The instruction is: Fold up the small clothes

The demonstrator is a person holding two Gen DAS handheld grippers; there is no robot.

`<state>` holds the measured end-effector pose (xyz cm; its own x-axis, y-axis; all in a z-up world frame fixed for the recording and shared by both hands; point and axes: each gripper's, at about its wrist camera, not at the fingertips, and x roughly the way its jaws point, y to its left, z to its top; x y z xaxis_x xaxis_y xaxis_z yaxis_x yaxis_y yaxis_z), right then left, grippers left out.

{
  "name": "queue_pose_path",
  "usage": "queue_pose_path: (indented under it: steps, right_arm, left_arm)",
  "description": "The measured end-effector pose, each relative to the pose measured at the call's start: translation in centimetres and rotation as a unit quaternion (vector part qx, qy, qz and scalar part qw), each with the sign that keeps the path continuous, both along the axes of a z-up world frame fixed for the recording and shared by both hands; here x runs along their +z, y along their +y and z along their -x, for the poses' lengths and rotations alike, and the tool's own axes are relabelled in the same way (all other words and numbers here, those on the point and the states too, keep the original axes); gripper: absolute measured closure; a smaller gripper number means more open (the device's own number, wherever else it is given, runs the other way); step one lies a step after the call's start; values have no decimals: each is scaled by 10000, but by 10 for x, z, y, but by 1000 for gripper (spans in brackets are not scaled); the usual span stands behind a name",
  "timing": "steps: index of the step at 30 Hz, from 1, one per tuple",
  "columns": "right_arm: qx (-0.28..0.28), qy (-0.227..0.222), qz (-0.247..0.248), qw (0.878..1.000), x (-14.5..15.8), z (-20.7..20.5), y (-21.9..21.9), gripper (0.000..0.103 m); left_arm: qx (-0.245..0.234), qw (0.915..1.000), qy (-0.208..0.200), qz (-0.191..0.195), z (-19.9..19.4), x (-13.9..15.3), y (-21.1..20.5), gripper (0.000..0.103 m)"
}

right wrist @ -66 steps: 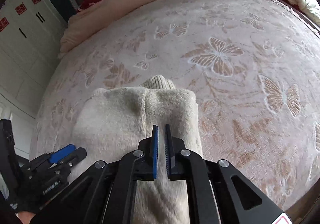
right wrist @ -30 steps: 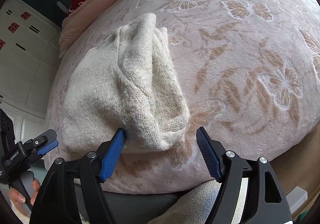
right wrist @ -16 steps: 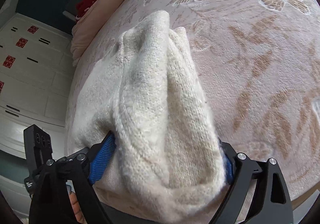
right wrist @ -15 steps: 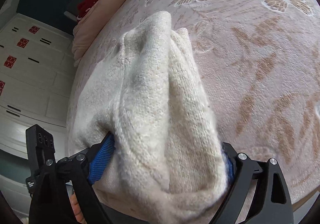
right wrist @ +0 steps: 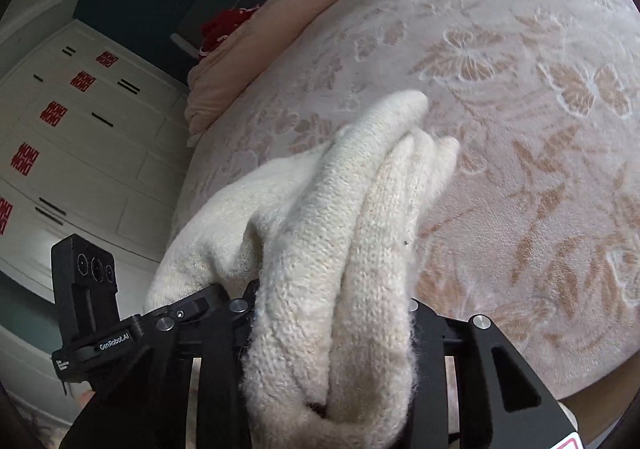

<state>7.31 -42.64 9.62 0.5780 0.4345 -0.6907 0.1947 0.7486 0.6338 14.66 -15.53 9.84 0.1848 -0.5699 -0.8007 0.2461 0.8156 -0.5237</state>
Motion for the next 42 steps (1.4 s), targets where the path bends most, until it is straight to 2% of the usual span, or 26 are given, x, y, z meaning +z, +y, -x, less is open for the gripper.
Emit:
queue_pose_path:
  steps: [3, 5, 8, 11, 16, 19, 22, 26, 28, 32, 36, 39, 42]
  right_arm:
    - [-23, -453, 154, 9989, 53, 20, 5, 69]
    - [7, -878, 307, 9957, 95, 32, 11, 69]
    - [99, -1570, 548, 9860, 161, 48, 27, 69]
    - [226, -2210, 745, 9722, 218, 54, 53, 69]
    - [532, -3050, 962, 9460, 288, 57, 106, 69]
    - [695, -3426, 1013, 9314, 317, 50, 138, 68]
    - [855, -3624, 1022, 9224, 332, 36, 169, 68]
    - [1010, -3573, 904, 9241, 328, 3, 207, 68]
    - [1063, -3466, 874, 9279, 317, -16, 226, 67]
    - [1128, -3086, 806, 9410, 279, -50, 258, 67]
    - [1151, -2546, 677, 9578, 217, -92, 273, 67]
    - [1177, -2243, 725, 9647, 184, -116, 287, 67]
    - [1243, -2052, 710, 9682, 151, -133, 291, 67]
  left_arm:
    - [-78, 9989, -313, 329, 12, 47, 9, 54]
    - [-149, 9960, -707, 528, 26, 85, 15, 54]
    - [-213, 9872, -1403, 727, 43, 144, 32, 54]
    - [-206, 9737, -2095, 866, 52, 204, 49, 53]
    - [-128, 9472, -3101, 808, 69, 284, 101, 52]
    - [-77, 9329, -3516, 772, 72, 312, 130, 52]
    - [38, 9219, -3815, 673, 67, 328, 162, 51]
    - [228, 9155, -3985, 513, 54, 325, 196, 50]
    - [300, 9171, -3947, 469, 43, 314, 212, 49]
    - [432, 9293, -3645, 411, 10, 268, 240, 49]
    - [521, 9388, -3392, 294, -25, 214, 255, 49]
    - [606, 9493, -3071, 304, -50, 179, 265, 49]
    - [649, 9544, -2897, 315, -65, 149, 273, 49]
